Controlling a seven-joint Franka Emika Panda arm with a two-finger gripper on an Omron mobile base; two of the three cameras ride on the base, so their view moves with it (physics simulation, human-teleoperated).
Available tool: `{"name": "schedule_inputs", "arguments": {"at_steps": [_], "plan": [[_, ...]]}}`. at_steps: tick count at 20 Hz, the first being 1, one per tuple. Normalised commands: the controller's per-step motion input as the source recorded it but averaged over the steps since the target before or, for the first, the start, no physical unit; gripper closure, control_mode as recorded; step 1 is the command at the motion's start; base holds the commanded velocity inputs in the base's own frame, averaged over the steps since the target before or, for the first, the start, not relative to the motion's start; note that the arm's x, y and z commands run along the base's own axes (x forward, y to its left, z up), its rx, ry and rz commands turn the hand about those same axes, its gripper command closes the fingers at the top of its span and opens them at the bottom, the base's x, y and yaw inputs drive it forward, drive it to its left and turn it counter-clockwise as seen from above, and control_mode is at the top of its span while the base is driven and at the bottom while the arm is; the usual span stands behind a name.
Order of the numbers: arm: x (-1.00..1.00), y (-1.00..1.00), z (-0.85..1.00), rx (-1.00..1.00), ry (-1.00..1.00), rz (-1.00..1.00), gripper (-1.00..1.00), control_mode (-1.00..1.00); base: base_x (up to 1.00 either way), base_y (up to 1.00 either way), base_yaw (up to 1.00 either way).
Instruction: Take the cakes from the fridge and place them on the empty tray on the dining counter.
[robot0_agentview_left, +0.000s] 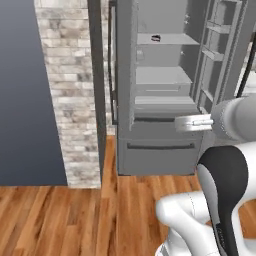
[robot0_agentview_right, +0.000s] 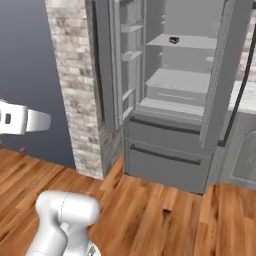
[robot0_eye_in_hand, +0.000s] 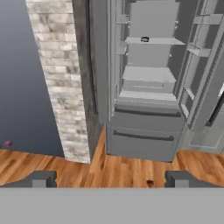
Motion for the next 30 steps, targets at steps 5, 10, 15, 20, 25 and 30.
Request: {"name": "schedule_inputs", "arguments": {"at_steps": [5, 10, 15, 20, 25, 30], "plan": [[0.0, 0.0, 0.0, 0.0, 0.0, 0.0, -1.0, 1.0, 0.99, -0.93, -0.25], [0.0, 0.0, 0.0, 0.0, 0.0, 0.0, -1.0, 1.0, 0.61, -0.46, -0.27], [0.0, 0.0, 0.0, 0.0, 0.0, 0.0, -1.0, 1.0, 0.69, -0.03, 0.0], [0.0, 0.0, 0.0, 0.0, 0.0, 0.0, -1.0, 1.0, 1.0, -0.18, -0.01], [0.0, 0.0, 0.0, 0.0, 0.0, 0.0, -1.0, 1.0, 1.0, 0.03, -0.19], [0.0, 0.0, 0.0, 0.0, 0.0, 0.0, -1.0, 1.0, 1.0, 0.58, -0.27]]}}
